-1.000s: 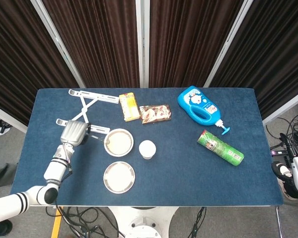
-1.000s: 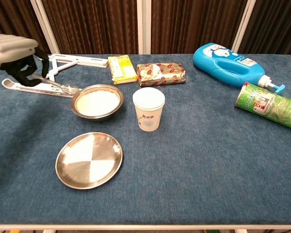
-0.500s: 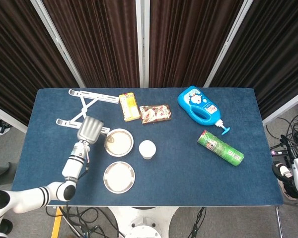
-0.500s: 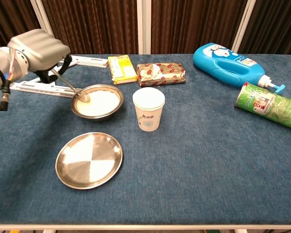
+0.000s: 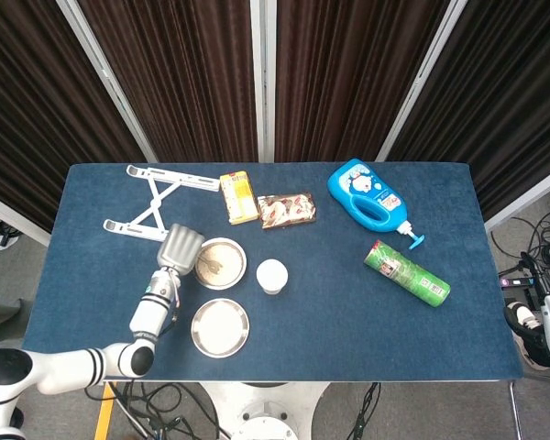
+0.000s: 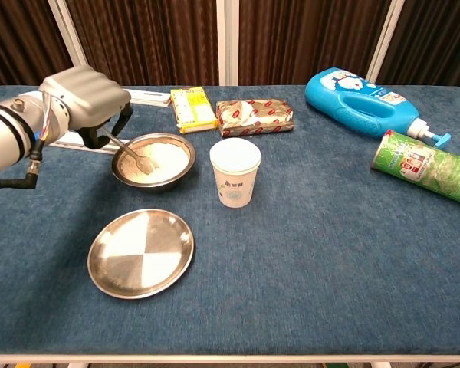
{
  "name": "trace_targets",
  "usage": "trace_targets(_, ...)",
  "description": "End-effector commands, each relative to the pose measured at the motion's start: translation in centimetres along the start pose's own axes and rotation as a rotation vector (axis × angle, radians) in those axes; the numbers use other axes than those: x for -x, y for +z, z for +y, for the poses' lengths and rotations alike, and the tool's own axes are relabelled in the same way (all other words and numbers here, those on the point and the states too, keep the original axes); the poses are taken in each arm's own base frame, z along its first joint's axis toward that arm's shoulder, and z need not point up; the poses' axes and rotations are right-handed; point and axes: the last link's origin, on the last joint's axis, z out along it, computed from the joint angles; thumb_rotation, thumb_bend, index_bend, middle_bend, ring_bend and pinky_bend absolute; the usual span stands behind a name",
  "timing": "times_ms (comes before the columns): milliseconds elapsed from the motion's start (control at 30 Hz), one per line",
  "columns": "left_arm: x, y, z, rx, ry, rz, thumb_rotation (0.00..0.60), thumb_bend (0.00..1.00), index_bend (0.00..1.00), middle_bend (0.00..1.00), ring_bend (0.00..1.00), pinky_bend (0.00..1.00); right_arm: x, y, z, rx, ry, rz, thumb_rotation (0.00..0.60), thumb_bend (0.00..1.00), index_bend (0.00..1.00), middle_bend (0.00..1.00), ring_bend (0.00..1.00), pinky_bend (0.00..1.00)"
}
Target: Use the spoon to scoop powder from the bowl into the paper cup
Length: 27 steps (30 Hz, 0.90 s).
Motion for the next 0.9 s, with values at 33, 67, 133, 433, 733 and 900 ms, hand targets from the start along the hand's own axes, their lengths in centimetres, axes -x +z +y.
trace_targets(33,-0.2,-0.1,-0.5,-0.015,-0.12,-0.035,0.6,0.49,0.64,0.95,0.9,1.0,0.0,0.0,0.1,0.003,0.0,-0.001,0.6,0.23,0.0,0.19,0.0,0.0)
trace_targets(67,-0.2,-0.1,-0.7,-0.02,-0.157,-0.047,0.6,0.49,0.64,0.95,0.9,1.0,0.0,0.0,0.1,0.004,0.001,0.0,0.6,0.23,0.0,0.19,0.0,0.0)
trace_targets(133,-0.2,-0.1,-1.4,-0.033,-0.206,-0.06,0.6,0.49,0.64,0.94,0.9,1.0,-0.1,-0.1,0.1,0.003,0.002,0.002,0.6,0.23,0.0,0.19,0.0,0.0)
trace_targets(433,0.3,-0.7,-4.2,-0.08,-0.468,-0.112,0.6,0.49,0.64,0.94,0.9,1.0,0.0,0.1,-0.1,-0.007,0.003,0.001,0.6,0.23,0.0,0.19,0.0,0.0)
trace_targets(733,-1.2,-0.7,-5.4,-0.065,-0.61,-0.098,0.6,0.5,0.64,0.94,0.9,1.0,0.0,0.1,-0.4,-0.013,-0.002,0.0,0.6,0.23,0.0,0.19,0.0,0.0)
trace_targets(900,-3.1,-0.5,-4.5,-0.018,-0.593,-0.08,0.6,0.5,0.64,0.94,0.9,1.0,-0.2,0.3,-0.3,-0.012,-0.009,0.005,0.6,0.23,0.0,0.19,0.0,0.0)
